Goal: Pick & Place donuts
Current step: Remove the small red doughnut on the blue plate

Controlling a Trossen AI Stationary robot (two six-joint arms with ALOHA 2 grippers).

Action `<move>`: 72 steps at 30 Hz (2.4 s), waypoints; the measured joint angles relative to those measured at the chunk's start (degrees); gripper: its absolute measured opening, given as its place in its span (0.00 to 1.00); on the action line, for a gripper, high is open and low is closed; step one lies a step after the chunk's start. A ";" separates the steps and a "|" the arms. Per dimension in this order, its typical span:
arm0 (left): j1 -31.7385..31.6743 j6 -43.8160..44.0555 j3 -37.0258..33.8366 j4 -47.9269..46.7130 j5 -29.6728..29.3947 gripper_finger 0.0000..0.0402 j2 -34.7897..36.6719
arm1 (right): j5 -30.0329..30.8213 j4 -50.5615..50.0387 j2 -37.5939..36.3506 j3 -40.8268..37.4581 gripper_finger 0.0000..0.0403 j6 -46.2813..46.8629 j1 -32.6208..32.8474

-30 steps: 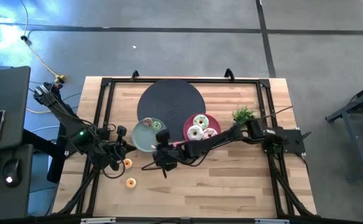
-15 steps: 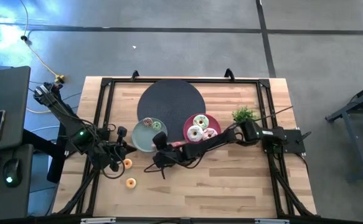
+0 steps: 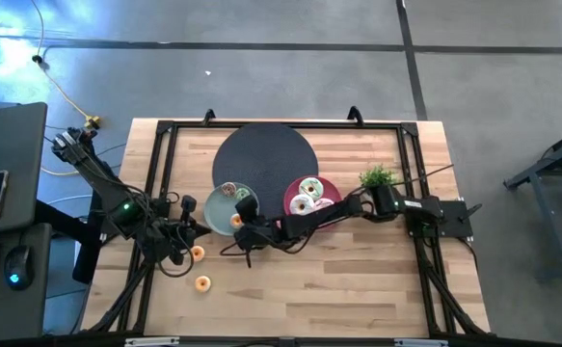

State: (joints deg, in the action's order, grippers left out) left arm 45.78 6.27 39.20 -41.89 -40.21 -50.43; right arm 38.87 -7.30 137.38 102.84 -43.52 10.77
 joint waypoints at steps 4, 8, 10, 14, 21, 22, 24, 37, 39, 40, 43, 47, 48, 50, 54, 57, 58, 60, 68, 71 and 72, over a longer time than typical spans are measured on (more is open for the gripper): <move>0.00 0.01 0.00 -0.31 0.52 0.00 0.00 | 1.77 -4.73 0.00 2.94 0.25 9.65 0.74; -0.01 0.01 0.00 -0.30 0.72 0.00 -0.01 | -4.87 -19.79 -0.17 12.54 0.25 39.17 0.08; 0.00 0.01 0.00 -0.34 0.82 0.00 -0.02 | -12.41 -26.16 -0.68 17.62 0.25 56.24 -1.76; -1.02 1.75 -0.08 -3.98 1.83 0.00 -0.02 | -29.24 -31.34 -0.97 20.96 0.25 73.78 -5.87; -17.15 -6.97 -4.15 -3.28 9.82 0.00 0.10 | -35.81 -41.38 -0.76 21.82 0.19 77.92 -3.68; -20.05 -9.74 -5.16 -1.33 12.18 0.00 0.11 | -35.10 -42.37 -0.75 21.73 0.15 78.50 -2.99; -25.40 -17.09 -7.54 6.12 18.09 0.00 0.07 | -32.09 -43.03 -0.63 21.68 0.05 79.56 -1.67; -51.56 -32.40 -13.70 26.29 39.90 0.00 -8.19 | -19.32 -47.24 -6.14 17.33 0.01 94.96 4.59; -53.19 -32.80 -13.60 29.67 41.78 0.00 -12.04 | -18.25 -46.68 -6.54 15.52 0.00 96.21 5.13; -53.68 -32.81 -13.61 30.71 42.63 0.00 -14.14 | -17.20 -46.25 -7.14 14.59 0.00 97.12 5.41; -53.77 -31.89 -13.42 33.40 44.22 0.00 -20.20 | -16.18 -44.91 -9.39 11.95 0.00 99.76 6.31; -53.66 -31.56 -12.22 34.94 46.27 0.00 -25.83 | -14.94 -44.49 -11.87 7.18 0.00 102.28 7.30; -53.66 -31.55 -11.86 36.10 46.77 0.00 -26.73 | -14.73 -44.01 -12.60 5.92 0.00 102.74 7.38; -53.66 -31.66 -11.24 36.39 47.05 0.00 -27.79 | -14.81 -42.40 -14.52 3.04 0.00 103.81 7.31; -53.66 -32.85 -10.03 36.05 48.40 0.00 -28.61 | -15.96 -35.98 -17.97 -4.41 0.00 105.56 7.11; -53.66 -33.04 -9.38 36.02 50.16 0.00 -28.65 | -19.68 -27.89 -20.00 -10.42 0.00 106.53 6.24; -53.65 -33.04 -9.15 35.98 50.42 0.00 -28.65 | -21.23 -24.28 -20.38 -12.17 0.00 106.44 5.83; -53.64 -33.02 -8.73 35.96 51.24 0.00 -28.65 | -24.62 -18.32 -20.49 -15.14 0.00 106.31 4.81; -53.64 -34.43 -7.23 34.89 52.24 0.00 -28.61 | -26.43 -10.38 -20.02 -20.30 0.00 105.48 2.03; -53.64 -34.56 -7.25 31.05 48.12 0.00 -28.61 | -27.10 -9.96 -20.02 -19.97 0.00 103.46 1.90; -53.65 -34.57 -7.26 30.39 47.35 0.00 -28.61 | -27.10 -9.55 -20.02 -19.89 0.00 103.43 1.94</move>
State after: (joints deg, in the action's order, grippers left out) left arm -7.88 -28.29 31.94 -11.50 7.15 -79.05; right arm 11.77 -16.85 117.36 82.95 59.91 12.71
